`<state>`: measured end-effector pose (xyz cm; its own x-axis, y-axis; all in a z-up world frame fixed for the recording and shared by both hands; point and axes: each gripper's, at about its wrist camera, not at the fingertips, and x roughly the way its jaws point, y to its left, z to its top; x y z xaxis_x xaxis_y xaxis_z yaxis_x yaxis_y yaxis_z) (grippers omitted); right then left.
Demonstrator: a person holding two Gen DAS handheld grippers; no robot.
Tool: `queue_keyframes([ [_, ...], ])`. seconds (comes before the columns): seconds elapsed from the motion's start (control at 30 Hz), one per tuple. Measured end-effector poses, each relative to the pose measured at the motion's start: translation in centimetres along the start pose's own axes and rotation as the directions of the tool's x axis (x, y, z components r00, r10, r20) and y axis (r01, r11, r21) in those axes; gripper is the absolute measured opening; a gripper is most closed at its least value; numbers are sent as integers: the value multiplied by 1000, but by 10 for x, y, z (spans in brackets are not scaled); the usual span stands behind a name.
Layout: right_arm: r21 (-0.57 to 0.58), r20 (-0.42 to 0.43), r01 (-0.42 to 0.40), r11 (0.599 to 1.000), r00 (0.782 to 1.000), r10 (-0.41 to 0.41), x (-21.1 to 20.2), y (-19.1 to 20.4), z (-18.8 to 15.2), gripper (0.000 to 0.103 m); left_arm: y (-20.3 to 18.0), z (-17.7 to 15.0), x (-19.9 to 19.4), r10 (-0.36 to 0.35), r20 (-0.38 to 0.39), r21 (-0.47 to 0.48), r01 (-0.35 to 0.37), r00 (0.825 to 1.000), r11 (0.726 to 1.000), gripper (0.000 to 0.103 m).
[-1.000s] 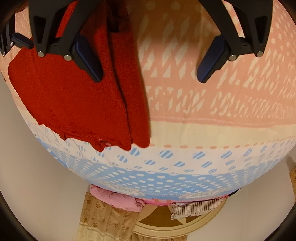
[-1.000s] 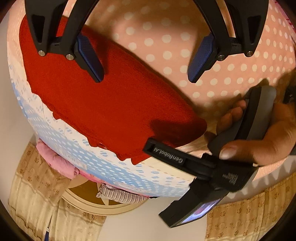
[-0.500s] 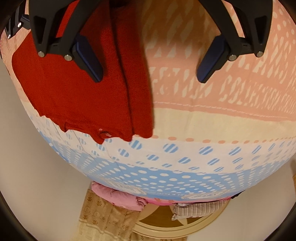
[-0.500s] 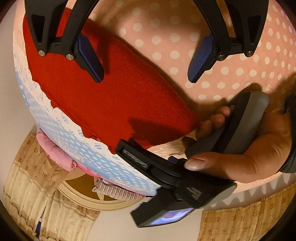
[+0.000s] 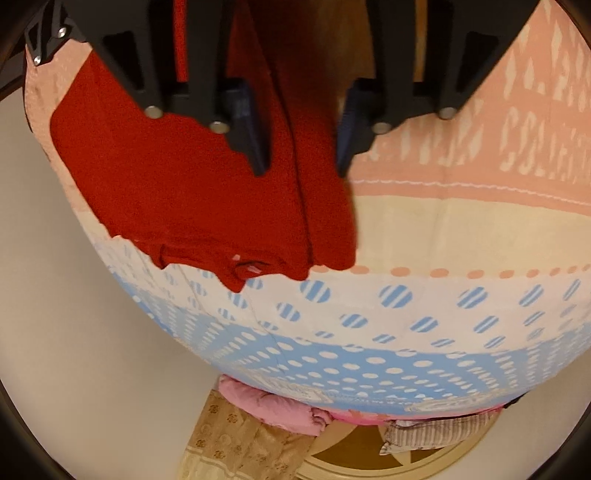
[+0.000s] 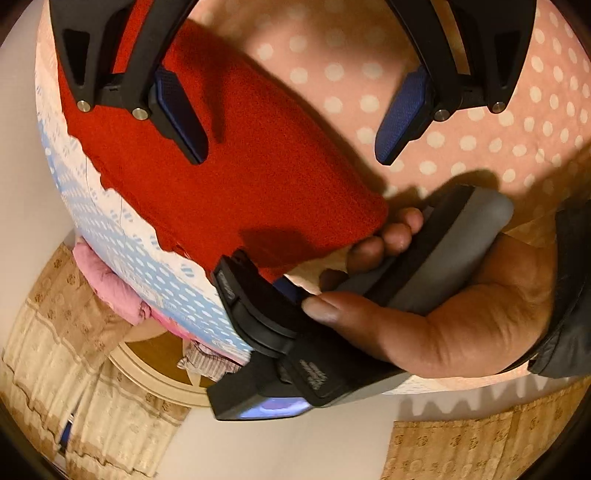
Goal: Fold small clothes
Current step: 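Grasp the red sweater's side edge with the left gripper while the right gripper grasps it too, then lift the held sweater side with both grippers and fold it over the body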
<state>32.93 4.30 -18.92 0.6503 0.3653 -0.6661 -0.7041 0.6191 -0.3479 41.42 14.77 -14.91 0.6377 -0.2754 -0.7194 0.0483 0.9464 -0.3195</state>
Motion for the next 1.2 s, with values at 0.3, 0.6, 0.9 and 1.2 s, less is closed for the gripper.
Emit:
queue_keyframes([
  [0.3, 60, 28, -105, 993, 994, 103, -9, -14, -2, 16, 3, 11, -14, -147, 29, -105, 150, 989, 983, 15],
  [0.6, 203, 155, -166, 965, 979, 136, -50, -52, -24, 14, -43, 35, -43, -237, 100, -95, 246, 966, 965, 15],
  [0.9, 373, 238, -214, 903, 963, 130, -79, -102, -55, 13, -102, 51, -43, -288, 108, -36, 293, 951, 955, 15],
  [1.2, 527, 286, -275, 804, 948, 137, -96, -146, -93, 13, -160, 54, -26, -351, 76, 11, 351, 933, 936, 15],
])
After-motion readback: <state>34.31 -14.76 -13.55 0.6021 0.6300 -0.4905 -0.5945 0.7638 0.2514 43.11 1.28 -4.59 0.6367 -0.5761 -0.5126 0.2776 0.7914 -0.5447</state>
